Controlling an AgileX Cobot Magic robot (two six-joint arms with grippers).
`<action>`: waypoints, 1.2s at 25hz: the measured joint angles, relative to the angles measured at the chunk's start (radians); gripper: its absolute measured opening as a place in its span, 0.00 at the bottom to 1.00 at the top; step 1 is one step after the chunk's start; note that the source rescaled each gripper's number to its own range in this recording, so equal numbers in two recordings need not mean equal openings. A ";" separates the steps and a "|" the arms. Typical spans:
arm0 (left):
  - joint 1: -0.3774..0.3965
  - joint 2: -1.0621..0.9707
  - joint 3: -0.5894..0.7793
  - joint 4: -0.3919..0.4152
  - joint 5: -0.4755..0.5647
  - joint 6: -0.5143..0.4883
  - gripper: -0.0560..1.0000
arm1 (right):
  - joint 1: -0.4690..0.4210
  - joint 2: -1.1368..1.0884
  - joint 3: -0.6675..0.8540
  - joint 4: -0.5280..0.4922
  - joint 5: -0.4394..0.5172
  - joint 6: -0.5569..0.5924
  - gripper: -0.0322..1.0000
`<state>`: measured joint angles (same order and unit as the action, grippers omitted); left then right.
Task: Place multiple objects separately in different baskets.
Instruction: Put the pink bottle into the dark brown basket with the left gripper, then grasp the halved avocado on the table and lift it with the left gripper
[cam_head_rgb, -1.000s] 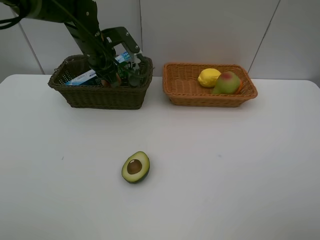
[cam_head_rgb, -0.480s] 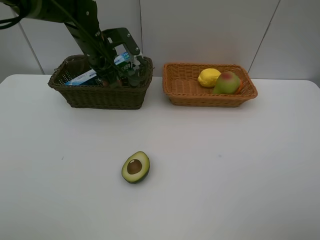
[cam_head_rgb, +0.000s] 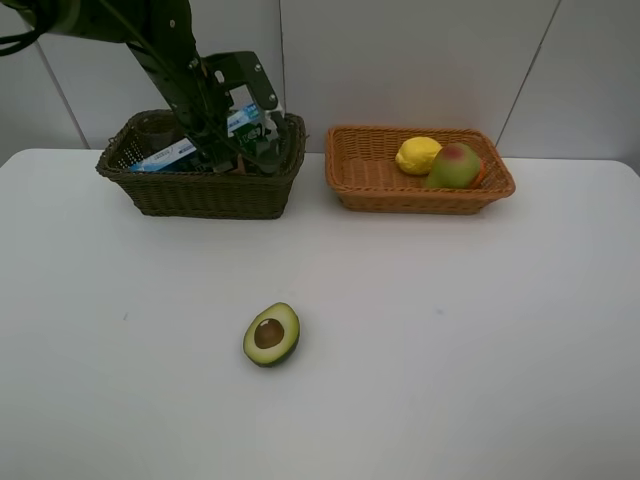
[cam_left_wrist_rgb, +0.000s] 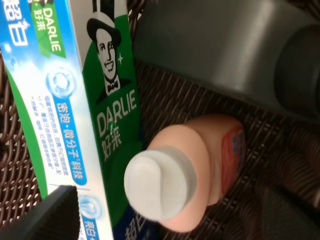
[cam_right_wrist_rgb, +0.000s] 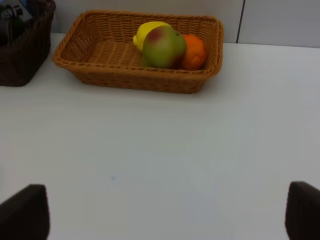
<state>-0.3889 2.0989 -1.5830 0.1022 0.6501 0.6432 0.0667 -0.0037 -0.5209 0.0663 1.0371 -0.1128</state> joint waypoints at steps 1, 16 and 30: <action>0.000 0.000 0.000 -0.006 -0.001 0.000 0.97 | 0.000 0.000 0.000 0.000 0.000 0.000 1.00; 0.000 -0.055 0.000 -0.033 -0.007 -0.007 1.00 | 0.000 0.000 0.000 0.000 0.000 0.000 1.00; 0.000 -0.125 0.000 -0.204 0.188 0.004 1.00 | 0.000 0.000 0.000 0.000 0.000 0.000 1.00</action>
<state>-0.3889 1.9736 -1.5830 -0.1013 0.8381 0.6475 0.0667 -0.0037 -0.5209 0.0663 1.0371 -0.1128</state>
